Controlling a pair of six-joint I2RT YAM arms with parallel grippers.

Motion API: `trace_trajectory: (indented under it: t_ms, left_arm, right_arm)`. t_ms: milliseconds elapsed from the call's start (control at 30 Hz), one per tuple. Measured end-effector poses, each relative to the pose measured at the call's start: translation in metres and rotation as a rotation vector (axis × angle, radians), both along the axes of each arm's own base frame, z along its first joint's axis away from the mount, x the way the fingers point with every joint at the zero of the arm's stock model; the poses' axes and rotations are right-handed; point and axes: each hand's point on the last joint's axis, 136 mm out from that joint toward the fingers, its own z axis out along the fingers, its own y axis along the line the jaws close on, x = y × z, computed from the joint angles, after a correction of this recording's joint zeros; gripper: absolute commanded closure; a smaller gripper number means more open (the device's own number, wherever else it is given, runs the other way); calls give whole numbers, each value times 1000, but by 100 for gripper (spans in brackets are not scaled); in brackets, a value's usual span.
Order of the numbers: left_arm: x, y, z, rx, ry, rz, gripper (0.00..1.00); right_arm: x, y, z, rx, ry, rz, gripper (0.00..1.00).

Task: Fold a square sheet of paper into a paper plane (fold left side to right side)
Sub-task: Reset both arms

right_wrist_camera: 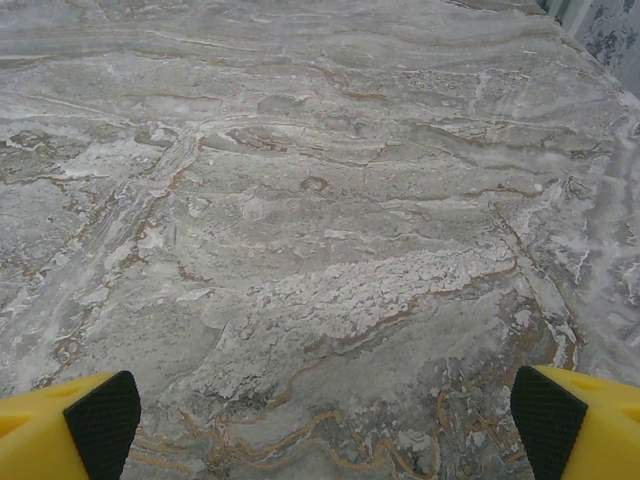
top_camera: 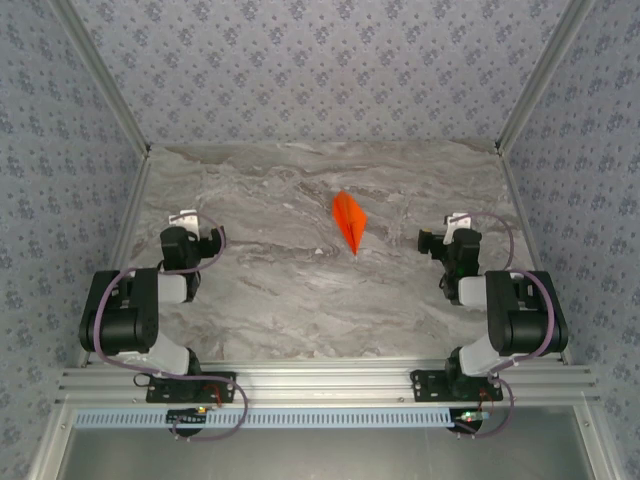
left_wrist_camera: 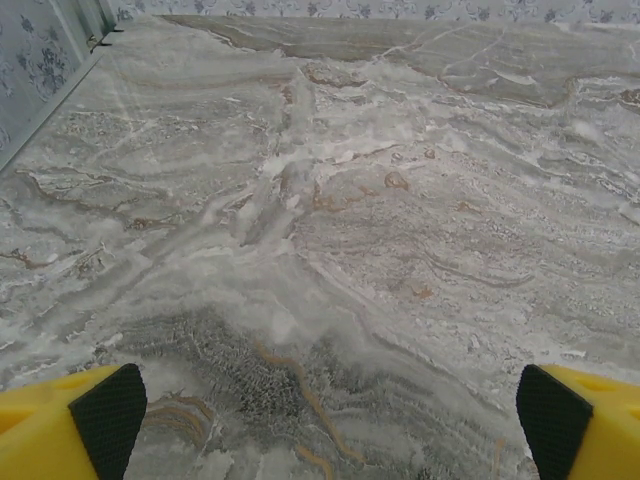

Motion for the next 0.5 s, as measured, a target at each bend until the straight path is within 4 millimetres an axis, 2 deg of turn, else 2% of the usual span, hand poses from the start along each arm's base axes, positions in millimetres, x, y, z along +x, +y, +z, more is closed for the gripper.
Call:
trace_trajectory:
  t_ms: [500]
  left_arm:
    - [0,0,0,0,2,0,2]
  right_arm:
    - [0,2,0,4,-1,9,0]
